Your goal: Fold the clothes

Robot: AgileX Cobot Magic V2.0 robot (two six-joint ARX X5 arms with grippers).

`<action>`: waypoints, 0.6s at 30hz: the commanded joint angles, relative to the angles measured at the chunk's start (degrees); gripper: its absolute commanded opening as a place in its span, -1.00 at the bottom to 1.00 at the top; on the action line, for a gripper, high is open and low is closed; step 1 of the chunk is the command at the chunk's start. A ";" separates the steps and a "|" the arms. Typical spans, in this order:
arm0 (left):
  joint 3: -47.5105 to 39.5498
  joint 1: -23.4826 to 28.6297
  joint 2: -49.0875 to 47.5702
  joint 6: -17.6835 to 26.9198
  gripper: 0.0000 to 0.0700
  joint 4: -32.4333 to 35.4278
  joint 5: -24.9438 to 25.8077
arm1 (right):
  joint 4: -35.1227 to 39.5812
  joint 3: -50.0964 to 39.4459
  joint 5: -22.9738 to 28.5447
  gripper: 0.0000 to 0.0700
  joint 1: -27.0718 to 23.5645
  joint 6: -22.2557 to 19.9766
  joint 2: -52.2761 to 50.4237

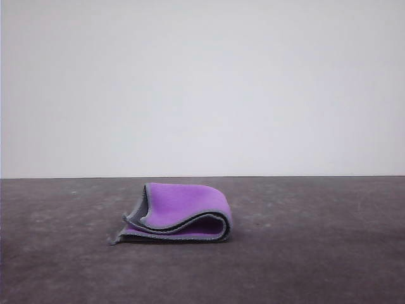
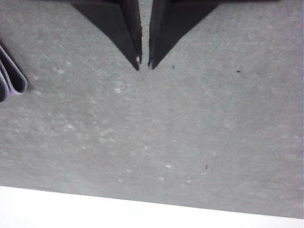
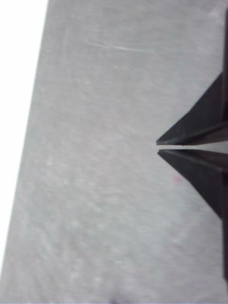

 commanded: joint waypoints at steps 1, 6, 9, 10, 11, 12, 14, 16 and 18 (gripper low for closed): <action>-1.09 0.11 -0.01 -0.07 -0.95 -0.57 -0.22 | 0.68 -1.90 0.68 -0.97 -0.07 0.17 -3.96; -1.09 0.11 -0.01 -0.07 -0.95 -0.57 -0.22 | -0.09 -6.72 1.13 -0.97 -0.07 0.18 -12.90; -1.09 0.11 -0.02 -0.07 -0.95 -0.59 -0.22 | -0.12 -8.46 1.72 -0.97 -0.07 0.25 -15.71; -1.09 0.11 -0.03 -0.07 -0.95 -0.57 -0.22 | -0.40 -8.82 2.13 -0.97 -0.07 0.27 -16.42; -1.09 0.11 -0.01 -0.07 -0.95 -0.57 -0.22 | -1.39 -8.87 2.56 -0.97 -0.07 0.22 -17.12; -1.09 0.11 -0.01 -0.07 -0.95 -0.57 -0.22 | -2.30 -8.87 3.60 -0.97 -0.07 0.20 -17.82; -1.09 0.11 -0.01 -0.07 -0.95 -0.59 -0.22 | -3.48 -8.87 6.66 -0.97 -0.07 0.37 -19.29; -1.09 0.11 -0.02 -0.07 -0.95 -0.57 -0.22 | -3.47 -8.87 9.74 -0.97 -0.11 0.44 -19.16; -1.09 0.09 -0.03 -0.07 -0.95 -0.59 -0.22 | -3.94 -8.87 11.71 -0.97 -0.11 1.48 -19.16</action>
